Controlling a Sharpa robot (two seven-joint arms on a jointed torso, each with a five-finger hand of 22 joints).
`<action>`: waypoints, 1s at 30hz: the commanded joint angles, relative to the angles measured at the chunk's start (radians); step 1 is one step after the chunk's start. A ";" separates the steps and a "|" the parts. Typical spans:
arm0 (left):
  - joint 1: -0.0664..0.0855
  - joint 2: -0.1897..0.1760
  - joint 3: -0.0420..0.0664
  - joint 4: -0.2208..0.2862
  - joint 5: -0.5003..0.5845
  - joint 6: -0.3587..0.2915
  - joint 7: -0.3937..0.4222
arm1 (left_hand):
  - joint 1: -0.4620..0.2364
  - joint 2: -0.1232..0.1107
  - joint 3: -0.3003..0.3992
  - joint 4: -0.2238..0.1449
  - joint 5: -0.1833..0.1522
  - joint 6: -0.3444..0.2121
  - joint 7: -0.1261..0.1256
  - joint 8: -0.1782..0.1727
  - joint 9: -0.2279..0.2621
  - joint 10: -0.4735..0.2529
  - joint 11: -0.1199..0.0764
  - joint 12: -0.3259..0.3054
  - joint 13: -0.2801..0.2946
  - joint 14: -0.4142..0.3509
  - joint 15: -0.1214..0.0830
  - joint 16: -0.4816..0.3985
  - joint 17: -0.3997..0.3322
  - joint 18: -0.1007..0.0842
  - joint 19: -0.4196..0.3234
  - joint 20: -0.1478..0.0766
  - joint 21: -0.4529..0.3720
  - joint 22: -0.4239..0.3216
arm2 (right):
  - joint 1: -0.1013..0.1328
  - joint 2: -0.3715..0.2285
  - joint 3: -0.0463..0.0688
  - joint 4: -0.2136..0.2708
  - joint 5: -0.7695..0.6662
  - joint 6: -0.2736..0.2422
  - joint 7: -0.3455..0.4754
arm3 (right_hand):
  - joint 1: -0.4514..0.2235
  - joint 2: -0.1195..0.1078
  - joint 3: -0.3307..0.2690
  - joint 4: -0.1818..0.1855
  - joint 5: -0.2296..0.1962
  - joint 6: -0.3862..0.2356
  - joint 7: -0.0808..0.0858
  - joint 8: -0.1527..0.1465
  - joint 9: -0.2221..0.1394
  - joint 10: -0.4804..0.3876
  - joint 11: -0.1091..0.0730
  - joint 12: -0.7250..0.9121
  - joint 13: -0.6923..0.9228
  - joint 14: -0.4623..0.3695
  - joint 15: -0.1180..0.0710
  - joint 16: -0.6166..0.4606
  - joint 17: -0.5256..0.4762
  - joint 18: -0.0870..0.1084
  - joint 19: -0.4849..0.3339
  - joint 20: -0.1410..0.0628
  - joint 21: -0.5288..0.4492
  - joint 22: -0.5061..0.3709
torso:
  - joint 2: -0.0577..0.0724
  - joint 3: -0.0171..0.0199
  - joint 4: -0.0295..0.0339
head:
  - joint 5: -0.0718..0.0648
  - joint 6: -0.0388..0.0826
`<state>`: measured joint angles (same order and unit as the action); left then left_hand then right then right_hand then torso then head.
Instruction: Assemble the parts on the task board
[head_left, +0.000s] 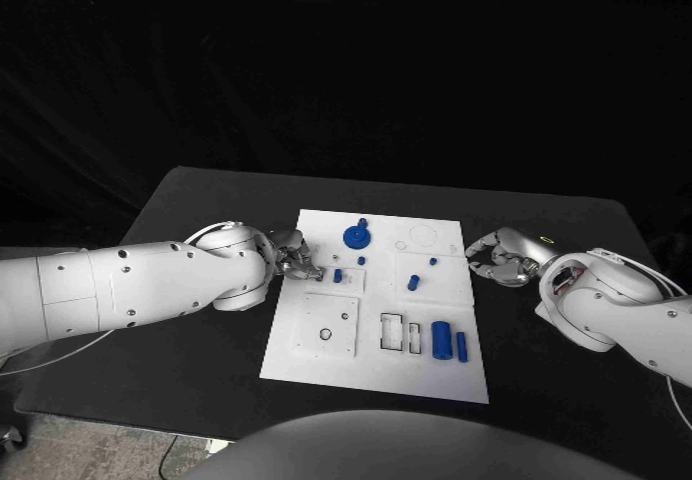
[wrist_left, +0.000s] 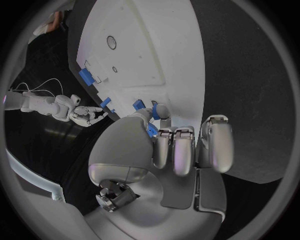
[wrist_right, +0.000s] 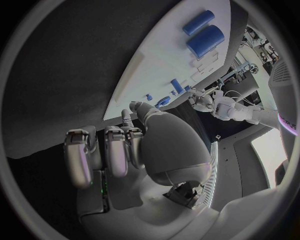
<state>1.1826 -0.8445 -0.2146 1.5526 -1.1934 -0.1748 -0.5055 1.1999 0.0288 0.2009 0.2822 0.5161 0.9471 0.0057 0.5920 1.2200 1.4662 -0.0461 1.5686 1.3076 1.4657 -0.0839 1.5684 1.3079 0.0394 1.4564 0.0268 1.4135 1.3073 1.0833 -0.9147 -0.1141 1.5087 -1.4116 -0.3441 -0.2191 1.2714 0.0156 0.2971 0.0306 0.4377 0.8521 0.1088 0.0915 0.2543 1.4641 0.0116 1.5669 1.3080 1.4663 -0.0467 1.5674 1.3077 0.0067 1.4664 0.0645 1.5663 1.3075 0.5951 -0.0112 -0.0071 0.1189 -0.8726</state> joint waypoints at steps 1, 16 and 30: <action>-0.001 -0.002 0.000 0.002 -0.006 0.027 -0.010 | 0.011 -0.002 0.004 -0.001 -0.004 0.001 -0.003 0.003 -0.001 0.105 -0.008 0.002 0.263 0.105 -0.008 0.002 0.263 0.002 0.004 -0.003 0.002 0.208 | -0.001 0.001 0.000 0.000 -0.005 0.004 0.003 | 0.006 0.002 0.008 0.001 0.003 0.006 0.002 -0.003 -0.001 0.107 0.007 0.004 0.263 0.104 0.007 0.003 0.263 -0.007 0.104 0.007 0.004 0.263 | 0.000 -0.0005 -0.0003 | -0.001 0.000; -0.007 0.003 -0.001 0.000 -0.006 0.012 0.002 | 0.013 -0.001 0.007 0.000 -0.004 0.000 -0.003 0.002 -0.002 0.105 -0.008 0.002 0.263 0.105 -0.008 0.002 0.263 0.003 0.004 -0.003 0.001 0.208 | -0.002 0.003 0.000 -0.002 -0.005 0.000 0.004 | 0.006 0.001 0.009 0.000 0.004 0.006 0.002 -0.003 -0.002 0.107 0.007 0.004 0.263 0.104 0.007 0.003 0.263 -0.007 0.104 0.007 0.004 0.263 | 0.001 -0.0004 -0.0004 | 0.002 0.000; -0.007 0.008 -0.001 0.002 -0.006 0.002 0.011 | -0.042 0.007 -0.009 0.010 -0.133 0.006 0.003 -0.003 -0.010 0.105 -0.003 0.002 0.263 0.105 -0.004 0.002 0.263 0.003 0.003 0.000 -0.002 0.207 | -0.003 0.003 0.000 -0.002 -0.005 0.000 0.004 | 0.006 0.001 0.009 0.000 0.004 0.006 0.002 -0.003 -0.002 0.107 0.007 0.004 0.263 0.104 0.007 0.003 0.263 -0.007 0.104 0.007 0.004 0.263 | 0.001 0.0002 0.0001 | 0.002 0.000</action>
<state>1.1777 -0.8396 -0.2143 1.5530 -1.1961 -0.1754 -0.5027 1.1650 0.0362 0.1989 0.2920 0.3854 0.9453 0.0072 0.5919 1.2108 1.4662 -0.0460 1.5686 1.3076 1.4657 -0.0839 1.5684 1.3076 0.0394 1.4564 0.0268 1.4135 1.3081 1.0810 -0.9129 -0.1141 1.5064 -1.4113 -0.3457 -0.2189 1.2715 0.0156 0.3027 0.0306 0.4376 0.8521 0.1088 0.0915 0.2535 1.4641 0.0116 1.5669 1.3077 1.4663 -0.0467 1.5674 1.3074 0.0067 1.4664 0.0645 1.5663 1.3073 0.5960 -0.0111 -0.0071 0.1206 -0.8726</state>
